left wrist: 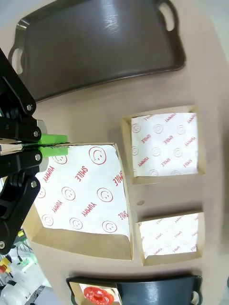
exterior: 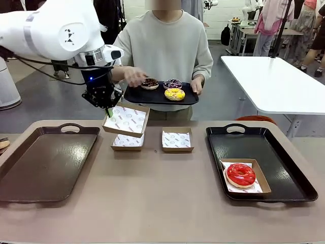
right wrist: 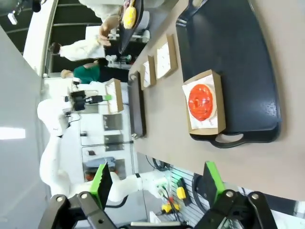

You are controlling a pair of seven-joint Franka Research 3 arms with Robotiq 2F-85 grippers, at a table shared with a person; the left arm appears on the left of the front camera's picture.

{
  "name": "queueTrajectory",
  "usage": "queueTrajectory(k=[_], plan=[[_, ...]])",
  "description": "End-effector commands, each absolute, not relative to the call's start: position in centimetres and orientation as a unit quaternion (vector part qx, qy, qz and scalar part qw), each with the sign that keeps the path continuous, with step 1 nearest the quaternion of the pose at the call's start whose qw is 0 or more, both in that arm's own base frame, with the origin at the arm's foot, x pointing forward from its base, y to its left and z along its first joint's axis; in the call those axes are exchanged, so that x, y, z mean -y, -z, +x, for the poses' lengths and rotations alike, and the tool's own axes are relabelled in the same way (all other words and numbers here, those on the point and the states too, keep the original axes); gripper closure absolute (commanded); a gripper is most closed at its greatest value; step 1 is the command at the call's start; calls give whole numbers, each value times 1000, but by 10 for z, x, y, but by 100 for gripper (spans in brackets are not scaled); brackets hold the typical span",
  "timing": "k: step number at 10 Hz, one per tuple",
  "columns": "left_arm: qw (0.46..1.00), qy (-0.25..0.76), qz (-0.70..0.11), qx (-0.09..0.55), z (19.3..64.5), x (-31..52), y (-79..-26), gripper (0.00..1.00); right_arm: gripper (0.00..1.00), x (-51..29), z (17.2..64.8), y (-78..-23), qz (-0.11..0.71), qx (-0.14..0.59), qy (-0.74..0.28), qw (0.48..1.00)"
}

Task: Individually package the donuts and arrange them on the tray.
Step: Place the picked Paper togo box on the Handle tray while simultaneously picking up another Paper togo box from the table with the other hand.

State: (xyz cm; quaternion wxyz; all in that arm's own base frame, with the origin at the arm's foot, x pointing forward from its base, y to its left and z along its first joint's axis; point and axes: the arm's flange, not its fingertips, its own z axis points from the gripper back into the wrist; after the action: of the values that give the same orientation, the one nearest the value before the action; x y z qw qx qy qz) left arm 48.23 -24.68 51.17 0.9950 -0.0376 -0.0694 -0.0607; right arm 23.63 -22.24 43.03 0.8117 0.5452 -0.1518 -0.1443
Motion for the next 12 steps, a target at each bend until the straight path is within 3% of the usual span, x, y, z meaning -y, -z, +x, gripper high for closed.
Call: queueTrajectory(k=[1, 7, 12], plan=[[995, 80, -16, 62, 508, 254, -521, 100, 0, 228, 223, -414, 576, 177, 132, 787], [995, 87, -8, 38, 569, 263, -499, 100, 0, 237, 213, -402, 581, 191, 153, 777], [996, 77, -18, 41, 559, 262, -493, 100, 0, 240, 208, -406, 574, 178, 157, 784]])
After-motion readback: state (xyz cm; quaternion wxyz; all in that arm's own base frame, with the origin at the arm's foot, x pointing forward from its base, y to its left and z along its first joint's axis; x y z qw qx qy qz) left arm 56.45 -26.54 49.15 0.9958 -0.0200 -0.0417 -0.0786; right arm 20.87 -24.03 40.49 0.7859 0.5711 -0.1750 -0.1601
